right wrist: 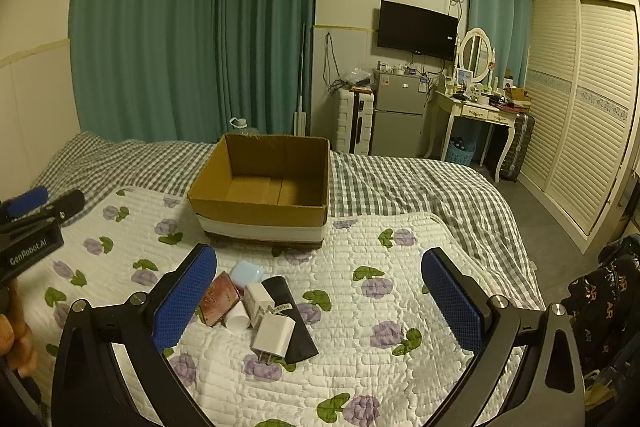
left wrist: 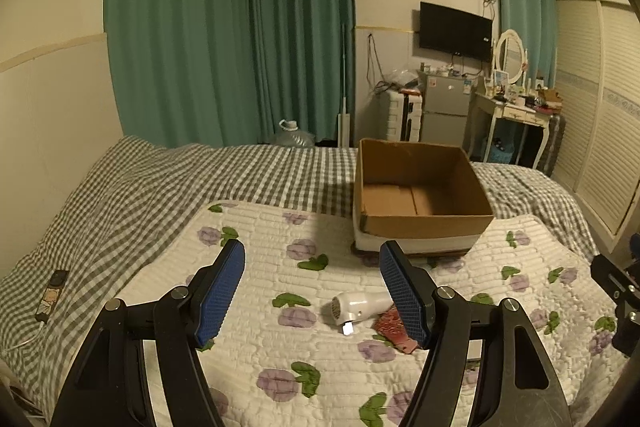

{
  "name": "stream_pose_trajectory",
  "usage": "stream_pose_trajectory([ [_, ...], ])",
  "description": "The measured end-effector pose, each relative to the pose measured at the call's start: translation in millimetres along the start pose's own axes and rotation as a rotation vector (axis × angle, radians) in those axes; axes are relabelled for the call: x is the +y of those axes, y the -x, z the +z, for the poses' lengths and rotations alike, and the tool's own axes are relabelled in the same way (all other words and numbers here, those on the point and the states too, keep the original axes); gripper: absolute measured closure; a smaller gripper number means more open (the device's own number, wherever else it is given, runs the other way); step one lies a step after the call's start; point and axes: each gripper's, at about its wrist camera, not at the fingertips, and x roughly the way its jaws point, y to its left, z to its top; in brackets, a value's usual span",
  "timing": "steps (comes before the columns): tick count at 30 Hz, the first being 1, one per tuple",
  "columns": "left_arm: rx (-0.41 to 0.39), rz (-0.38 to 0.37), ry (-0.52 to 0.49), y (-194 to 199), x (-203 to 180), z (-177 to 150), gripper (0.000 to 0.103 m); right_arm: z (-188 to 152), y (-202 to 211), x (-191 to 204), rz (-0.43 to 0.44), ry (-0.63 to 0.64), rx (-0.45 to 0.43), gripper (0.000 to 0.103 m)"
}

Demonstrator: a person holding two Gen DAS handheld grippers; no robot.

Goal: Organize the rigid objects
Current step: 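Lower the left tool onto the white hair dryer and close it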

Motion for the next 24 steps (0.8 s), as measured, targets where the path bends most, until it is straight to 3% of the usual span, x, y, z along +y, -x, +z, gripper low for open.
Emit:
stream_pose_trajectory([
  [5, 0.052, -0.025, 0.009, -20.9, 5.0, -6.0, 0.030, -7.3, -15.5, -3.8, 0.032, 0.031, 0.020, 0.000],
  [12, 0.124, -0.024, -0.064, -53.1, -3.6, -21.5, 0.030, -18.8, -36.7, -9.9, 0.041, 0.043, 0.057, 0.000],
  [24, 0.242, -0.073, -0.149, -106.8, -27.1, -46.8, 0.030, -61.9, -97.0, -3.2, 0.083, 0.044, 0.220, 0.000],
])
